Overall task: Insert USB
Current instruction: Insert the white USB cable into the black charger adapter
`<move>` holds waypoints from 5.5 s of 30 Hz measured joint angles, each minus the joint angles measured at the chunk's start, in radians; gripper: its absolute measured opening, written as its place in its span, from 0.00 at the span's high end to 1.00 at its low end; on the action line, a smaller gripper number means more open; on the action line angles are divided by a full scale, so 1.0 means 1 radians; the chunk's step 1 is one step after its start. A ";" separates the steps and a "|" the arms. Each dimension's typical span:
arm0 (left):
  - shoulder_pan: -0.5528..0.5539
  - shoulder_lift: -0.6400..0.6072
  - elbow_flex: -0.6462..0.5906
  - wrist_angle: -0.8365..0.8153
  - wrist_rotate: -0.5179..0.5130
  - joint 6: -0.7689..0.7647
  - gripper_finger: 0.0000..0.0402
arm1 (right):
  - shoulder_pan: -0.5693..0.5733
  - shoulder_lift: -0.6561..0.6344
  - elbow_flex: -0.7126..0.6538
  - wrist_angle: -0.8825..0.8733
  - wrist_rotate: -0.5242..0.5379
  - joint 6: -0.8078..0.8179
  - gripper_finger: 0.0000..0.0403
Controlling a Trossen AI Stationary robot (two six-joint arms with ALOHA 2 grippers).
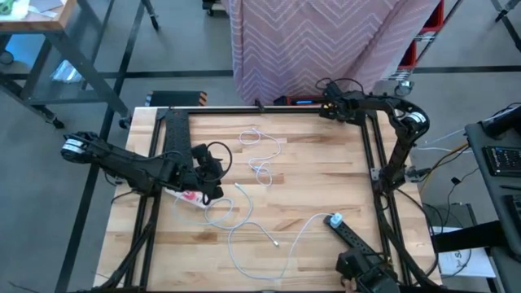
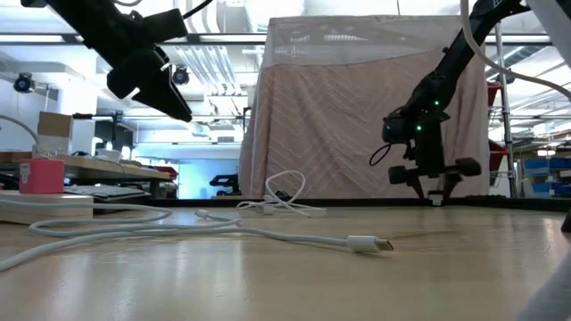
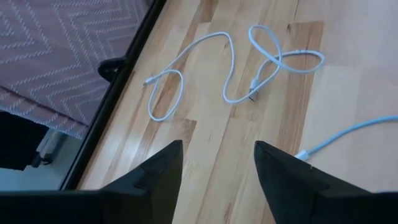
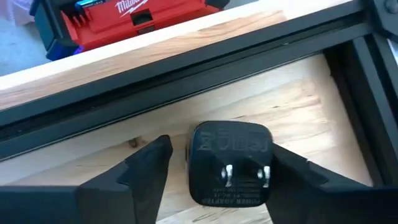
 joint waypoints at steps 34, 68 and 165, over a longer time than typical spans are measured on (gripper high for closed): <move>0.024 0.000 -0.016 0.139 -0.039 0.125 0.59 | 1.100 -0.476 -0.168 0.248 0.340 -0.066 0.67; 0.353 0.532 0.078 0.557 0.505 0.223 0.42 | 1.378 -0.522 -0.215 0.561 0.423 -0.356 0.67; 0.321 0.700 0.278 0.343 0.766 0.259 0.96 | 1.379 -0.520 -0.223 0.491 0.417 -0.305 0.67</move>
